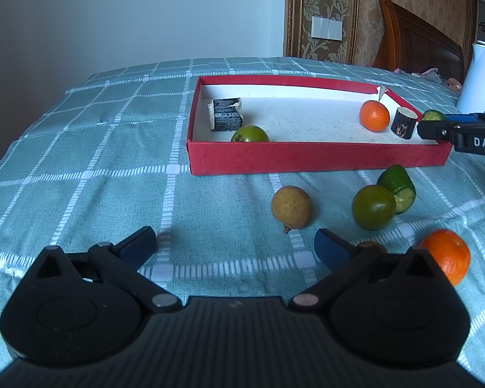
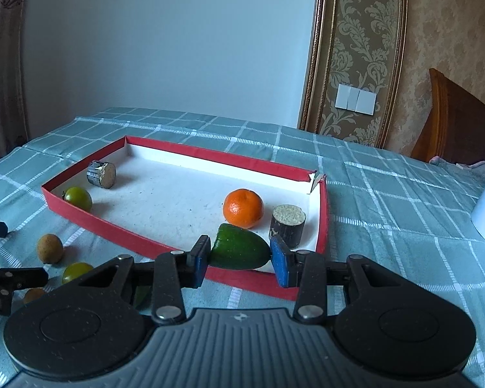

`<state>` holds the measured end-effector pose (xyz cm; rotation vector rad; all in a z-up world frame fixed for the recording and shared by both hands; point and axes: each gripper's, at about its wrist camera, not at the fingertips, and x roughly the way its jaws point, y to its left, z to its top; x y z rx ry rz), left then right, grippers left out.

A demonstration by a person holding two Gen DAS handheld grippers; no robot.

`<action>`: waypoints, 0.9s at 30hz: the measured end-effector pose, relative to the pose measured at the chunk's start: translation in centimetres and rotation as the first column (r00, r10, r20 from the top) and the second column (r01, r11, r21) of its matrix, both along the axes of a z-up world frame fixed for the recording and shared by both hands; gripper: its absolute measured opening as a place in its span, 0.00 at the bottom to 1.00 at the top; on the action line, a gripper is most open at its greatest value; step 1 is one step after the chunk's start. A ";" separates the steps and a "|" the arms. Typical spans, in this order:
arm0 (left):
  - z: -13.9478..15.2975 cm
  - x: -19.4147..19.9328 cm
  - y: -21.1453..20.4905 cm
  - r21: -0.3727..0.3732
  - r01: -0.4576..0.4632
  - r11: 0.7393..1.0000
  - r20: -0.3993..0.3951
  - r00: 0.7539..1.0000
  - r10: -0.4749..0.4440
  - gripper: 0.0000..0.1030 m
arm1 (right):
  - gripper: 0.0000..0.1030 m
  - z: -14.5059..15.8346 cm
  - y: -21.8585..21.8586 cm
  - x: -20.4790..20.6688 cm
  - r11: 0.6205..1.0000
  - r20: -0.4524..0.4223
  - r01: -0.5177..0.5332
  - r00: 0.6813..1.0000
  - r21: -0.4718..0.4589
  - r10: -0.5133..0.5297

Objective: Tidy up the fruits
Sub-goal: 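Carry the green pepper chunk into the tray beside the orange and open the right tool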

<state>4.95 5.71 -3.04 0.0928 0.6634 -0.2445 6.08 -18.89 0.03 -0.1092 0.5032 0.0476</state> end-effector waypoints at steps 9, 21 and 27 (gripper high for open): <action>0.0 0.0 0.0 0.000 0.000 1.000 0.000 1.000 0.000 1.00 | 0.38 -1.4 -0.5 5.4 0.998 -0.089 0.051 0.995 0.042 -0.047; 0.0 0.0 0.0 0.000 0.000 1.000 0.000 1.000 0.000 1.00 | 0.38 -2.7 0.2 7.8 0.997 -0.131 0.069 0.989 0.034 -0.064; 0.0 0.0 0.0 0.000 0.000 1.000 0.000 1.000 0.000 1.00 | 0.39 -2.6 -0.2 7.6 0.996 -0.136 0.067 0.989 0.063 -0.058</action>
